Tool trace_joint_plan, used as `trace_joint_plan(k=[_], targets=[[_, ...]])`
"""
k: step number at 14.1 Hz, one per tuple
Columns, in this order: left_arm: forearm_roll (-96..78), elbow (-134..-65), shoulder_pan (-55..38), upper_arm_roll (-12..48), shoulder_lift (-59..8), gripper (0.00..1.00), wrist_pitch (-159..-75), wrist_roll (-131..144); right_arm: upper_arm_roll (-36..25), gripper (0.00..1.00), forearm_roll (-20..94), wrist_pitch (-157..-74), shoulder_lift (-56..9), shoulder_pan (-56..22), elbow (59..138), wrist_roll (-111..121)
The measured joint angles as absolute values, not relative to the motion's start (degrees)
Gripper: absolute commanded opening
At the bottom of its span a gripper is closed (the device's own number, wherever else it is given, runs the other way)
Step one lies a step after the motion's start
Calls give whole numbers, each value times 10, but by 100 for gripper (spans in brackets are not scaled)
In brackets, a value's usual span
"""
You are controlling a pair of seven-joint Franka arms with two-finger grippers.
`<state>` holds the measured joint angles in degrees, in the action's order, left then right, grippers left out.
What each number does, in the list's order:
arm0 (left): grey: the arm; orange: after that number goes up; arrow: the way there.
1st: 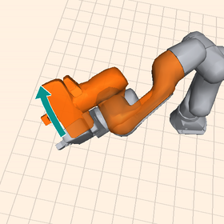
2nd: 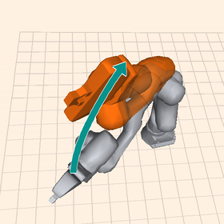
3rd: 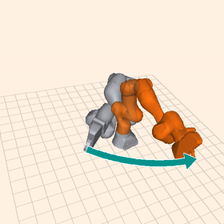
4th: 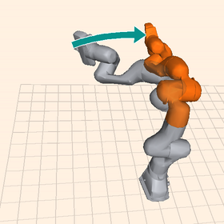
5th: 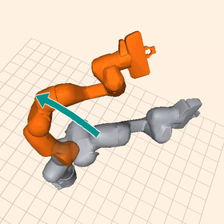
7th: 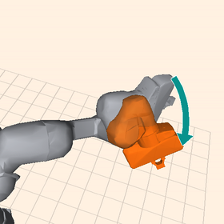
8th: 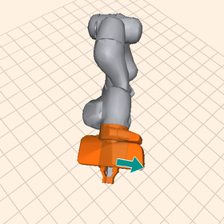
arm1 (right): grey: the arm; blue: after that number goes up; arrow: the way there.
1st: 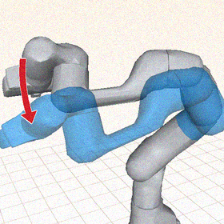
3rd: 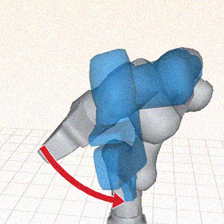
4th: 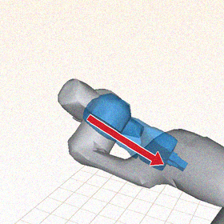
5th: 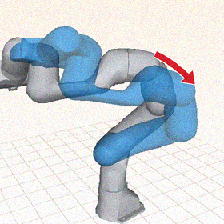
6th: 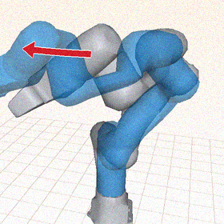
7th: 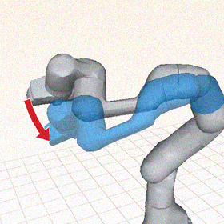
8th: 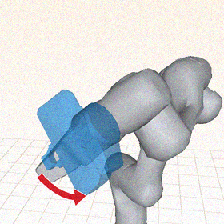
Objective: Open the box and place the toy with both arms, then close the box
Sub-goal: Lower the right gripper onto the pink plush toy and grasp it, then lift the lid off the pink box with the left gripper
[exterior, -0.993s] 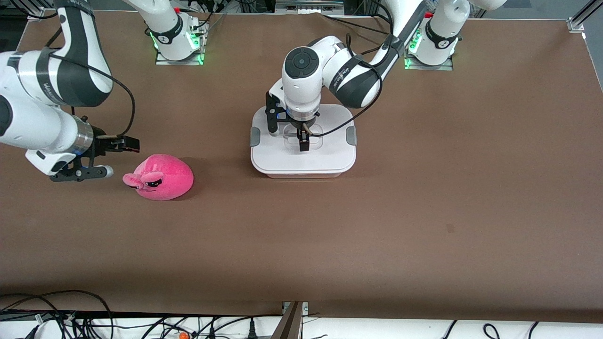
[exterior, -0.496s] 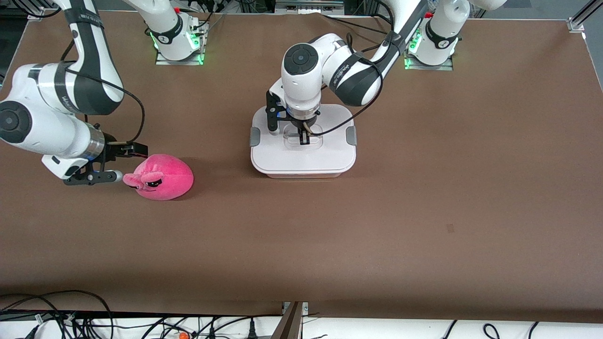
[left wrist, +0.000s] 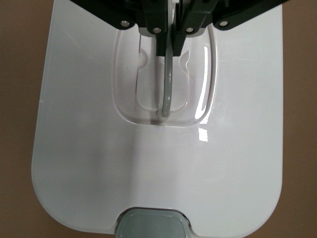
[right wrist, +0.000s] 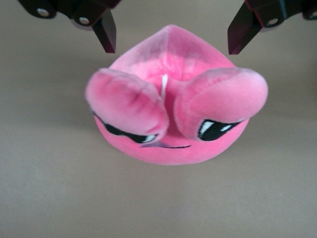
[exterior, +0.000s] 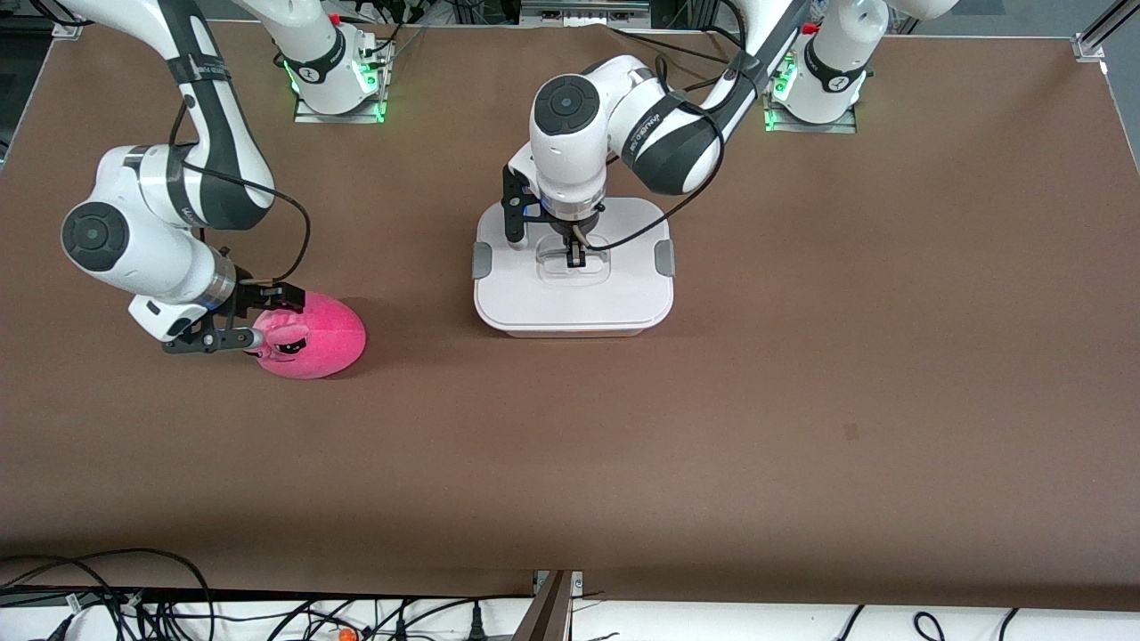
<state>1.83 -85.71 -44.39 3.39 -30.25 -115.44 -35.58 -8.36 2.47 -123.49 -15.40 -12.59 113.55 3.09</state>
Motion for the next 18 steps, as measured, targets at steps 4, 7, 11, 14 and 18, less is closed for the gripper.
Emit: trace_joint_plan(k=[4,7,11,14,18], targets=[[18,-841,-442,30,-287,0,-1105,-355,-82,94,25,-1250,-158,-127,1138,31],[18,-836,-437,23,-271,0,-1073,-355,-82,82,25,-1272,-171,-128,1142,32],[18,-832,-378,21,-234,0,-999,-356,-82,20,25,-1292,-179,-128,1149,45],[18,-829,-301,19,-194,0,-927,-388,-83,0,25,-1289,-174,-127,1148,60],[18,-815,-163,14,-178,0,-882,-543,-83,0,25,-1260,-164,-128,1134,79]])
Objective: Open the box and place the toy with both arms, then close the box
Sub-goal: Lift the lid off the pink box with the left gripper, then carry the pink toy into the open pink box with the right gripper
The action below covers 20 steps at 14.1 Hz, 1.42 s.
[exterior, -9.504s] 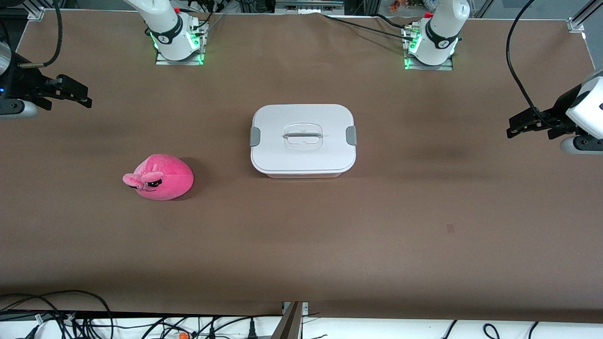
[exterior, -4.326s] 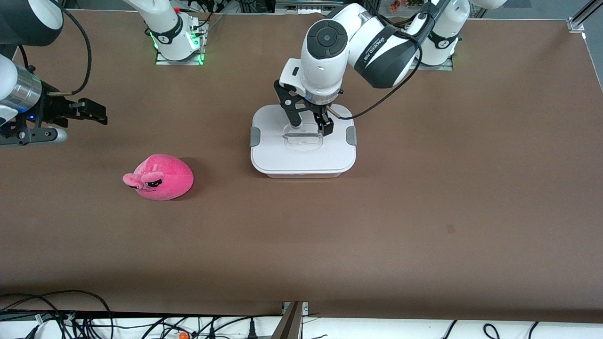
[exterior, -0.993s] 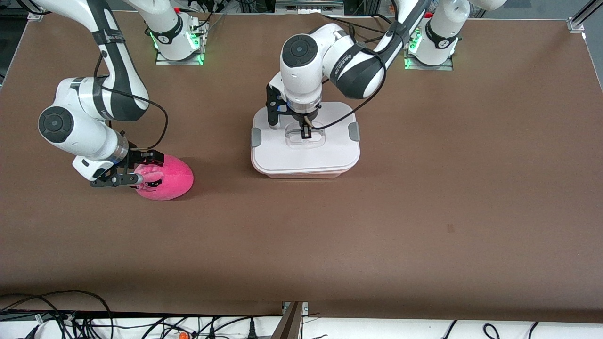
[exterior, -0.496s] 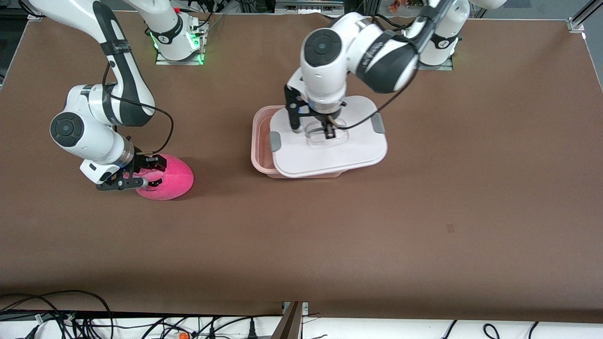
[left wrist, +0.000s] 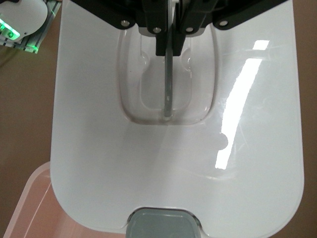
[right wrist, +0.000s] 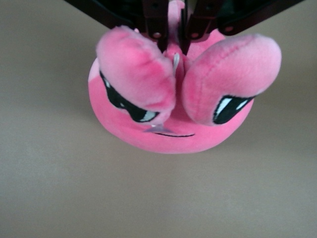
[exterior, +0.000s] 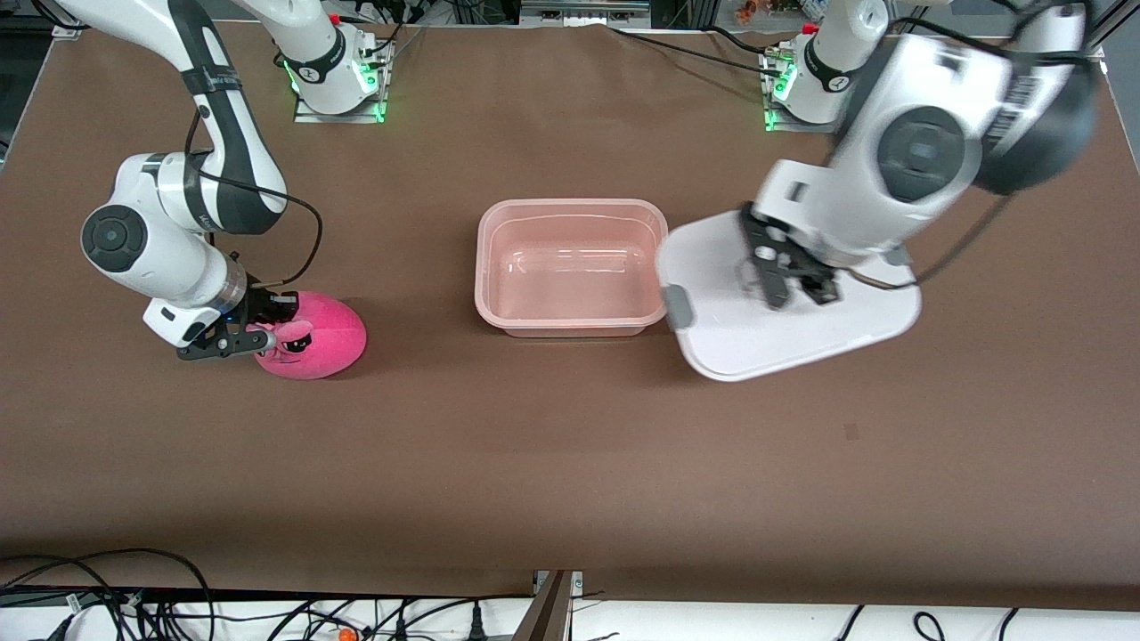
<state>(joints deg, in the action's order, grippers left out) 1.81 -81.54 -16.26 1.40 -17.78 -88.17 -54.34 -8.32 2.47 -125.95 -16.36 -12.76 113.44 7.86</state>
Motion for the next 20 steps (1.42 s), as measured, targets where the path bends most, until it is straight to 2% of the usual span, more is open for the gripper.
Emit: trace_joint_plan(k=[5,8,12,17,20], targets=[[18,-805,-52,14,-178,0,-854,-633,-80,0,25,-1126,-153,-129,1045,125],[18,-785,-13,14,-178,0,-835,-699,-39,0,52,-1006,-152,-135,958,125],[19,-783,15,14,-185,0,-829,-717,2,0,54,-973,-153,-192,898,127],[18,-783,23,15,-192,0,-824,-719,14,0,-30,-937,-164,-345,836,136],[19,-783,24,15,-192,0,-819,-721,15,0,-44,-939,-195,-407,822,164]])
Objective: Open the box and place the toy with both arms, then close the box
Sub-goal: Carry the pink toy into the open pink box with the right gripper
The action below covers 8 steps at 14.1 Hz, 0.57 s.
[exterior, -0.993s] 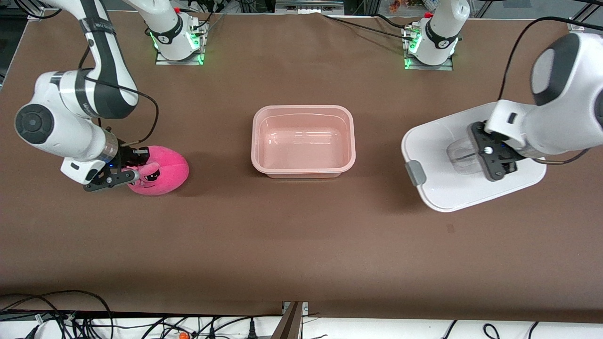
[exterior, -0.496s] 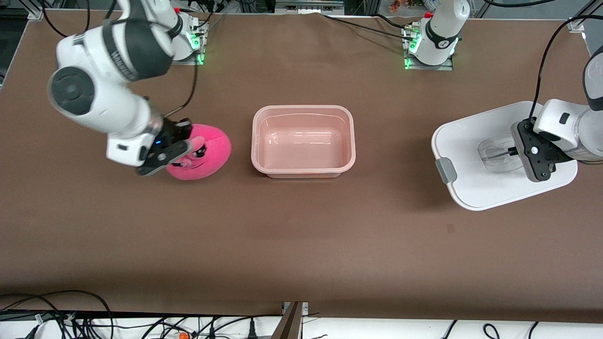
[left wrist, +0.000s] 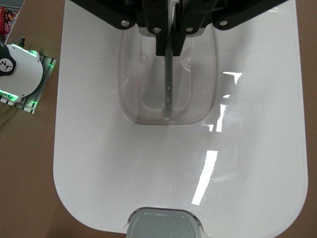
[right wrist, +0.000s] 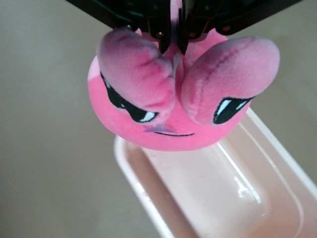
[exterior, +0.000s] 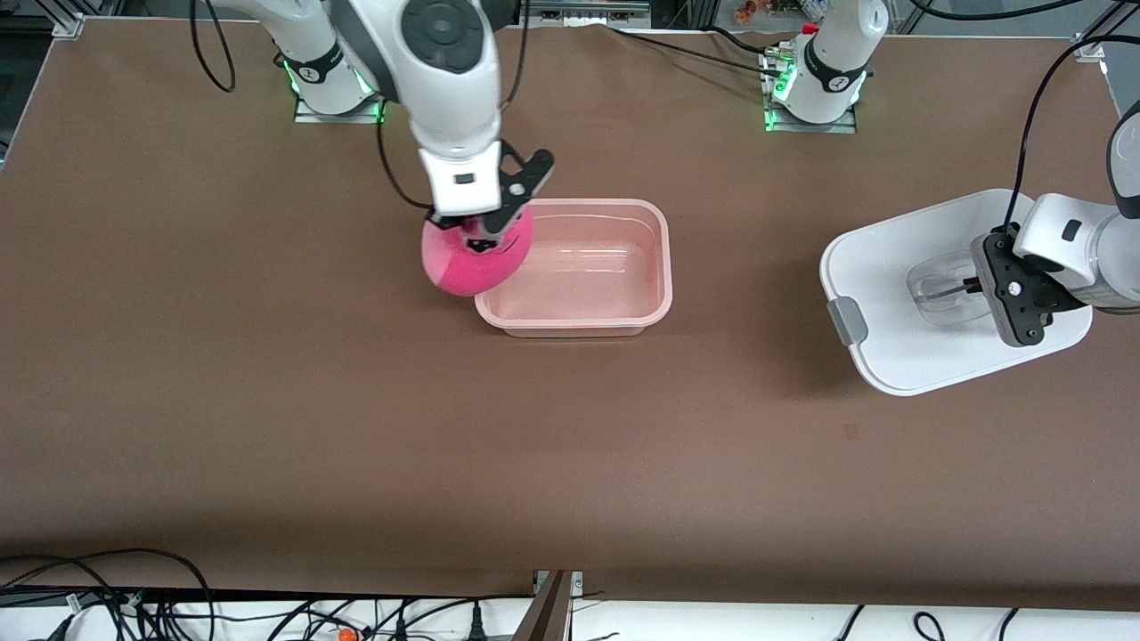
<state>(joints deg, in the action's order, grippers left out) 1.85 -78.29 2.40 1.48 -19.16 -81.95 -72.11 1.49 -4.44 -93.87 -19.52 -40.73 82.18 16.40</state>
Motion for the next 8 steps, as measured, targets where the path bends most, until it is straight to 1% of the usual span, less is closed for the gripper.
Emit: trace_joint_plan(k=[4,8], targets=[[19,-783,24,16,-192,0,-817,-721,15,0,-87,-941,-276,-466,762,180],[19,-783,24,16,-192,0,-814,-721,14,0,-126,-940,-330,-505,741,180]])
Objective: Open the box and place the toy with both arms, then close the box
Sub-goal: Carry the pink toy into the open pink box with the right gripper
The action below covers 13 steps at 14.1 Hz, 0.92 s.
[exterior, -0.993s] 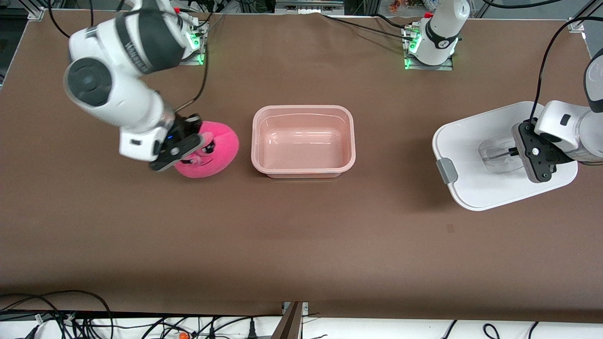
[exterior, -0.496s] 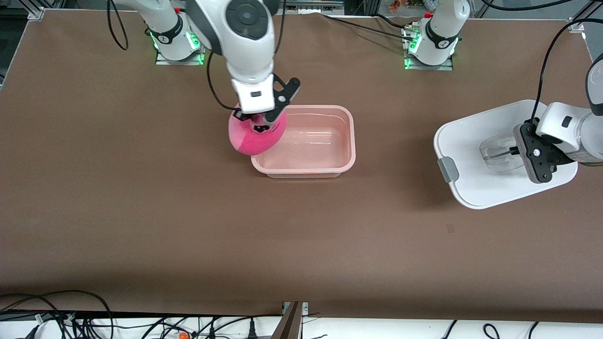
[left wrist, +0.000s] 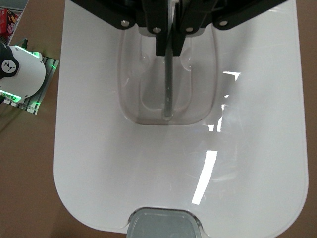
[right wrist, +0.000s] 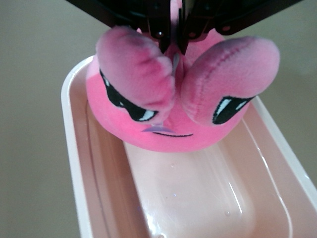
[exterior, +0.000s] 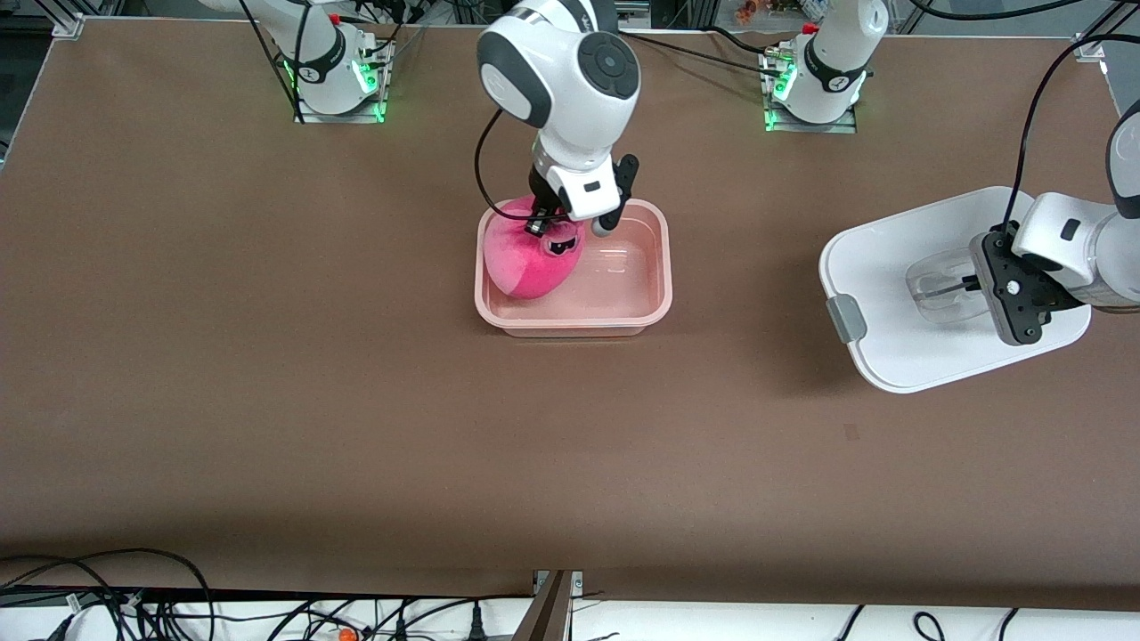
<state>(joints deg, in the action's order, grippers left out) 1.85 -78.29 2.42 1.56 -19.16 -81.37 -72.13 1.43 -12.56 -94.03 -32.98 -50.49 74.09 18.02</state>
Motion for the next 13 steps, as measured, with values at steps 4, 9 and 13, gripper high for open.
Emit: trace_joint_plan(k=[4,9,13], targets=[[19,-783,24,16,-192,0,-813,-722,14,0,-143,-944,-360,-514,740,180],[19,-783,24,16,-192,0,-812,-723,12,100,-163,-985,-422,-516,738,174],[19,-783,24,18,-192,0,-812,-724,10,100,-168,-1047,-434,-519,730,90]])
